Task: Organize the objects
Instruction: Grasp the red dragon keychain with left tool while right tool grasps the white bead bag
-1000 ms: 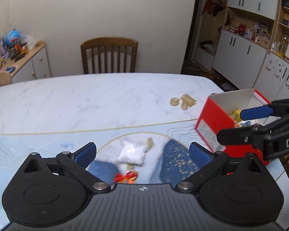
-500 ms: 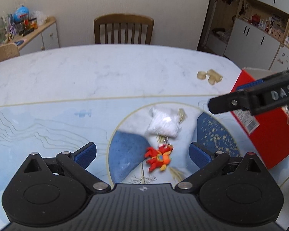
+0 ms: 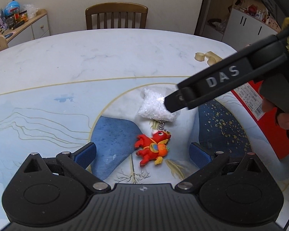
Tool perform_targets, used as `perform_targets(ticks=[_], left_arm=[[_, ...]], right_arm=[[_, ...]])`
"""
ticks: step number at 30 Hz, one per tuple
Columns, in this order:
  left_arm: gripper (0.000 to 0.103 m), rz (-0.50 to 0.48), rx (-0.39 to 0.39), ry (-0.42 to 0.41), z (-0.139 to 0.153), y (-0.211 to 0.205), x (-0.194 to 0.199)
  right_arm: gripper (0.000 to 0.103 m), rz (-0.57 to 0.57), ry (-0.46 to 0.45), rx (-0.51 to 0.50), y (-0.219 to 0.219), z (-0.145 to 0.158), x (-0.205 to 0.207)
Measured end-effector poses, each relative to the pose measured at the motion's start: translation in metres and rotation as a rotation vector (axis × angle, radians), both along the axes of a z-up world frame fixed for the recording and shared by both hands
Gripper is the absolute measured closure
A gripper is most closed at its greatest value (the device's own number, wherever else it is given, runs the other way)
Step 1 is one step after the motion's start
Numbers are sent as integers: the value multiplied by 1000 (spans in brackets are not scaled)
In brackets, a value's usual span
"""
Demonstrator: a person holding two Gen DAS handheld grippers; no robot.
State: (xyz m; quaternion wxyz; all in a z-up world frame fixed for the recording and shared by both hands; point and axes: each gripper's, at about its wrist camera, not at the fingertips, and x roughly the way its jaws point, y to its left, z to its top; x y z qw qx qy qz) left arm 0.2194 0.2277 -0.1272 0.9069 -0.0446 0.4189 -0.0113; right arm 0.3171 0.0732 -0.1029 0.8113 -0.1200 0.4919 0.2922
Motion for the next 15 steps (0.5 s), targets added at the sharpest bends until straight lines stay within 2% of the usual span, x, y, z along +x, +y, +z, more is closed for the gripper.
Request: perform_targets(ticks=[8,13,15], left_arm=[[1,21,15,-6,-6,-4,3],[8,14,23,-15,-6,-9,3],[15,10,30,-18,-4,-11,3]], right_arm=[[18,70,11,1,15,-11,4],[25,88,12,-22,21,-19,6],[27,88,12,-25,22,-21,7]])
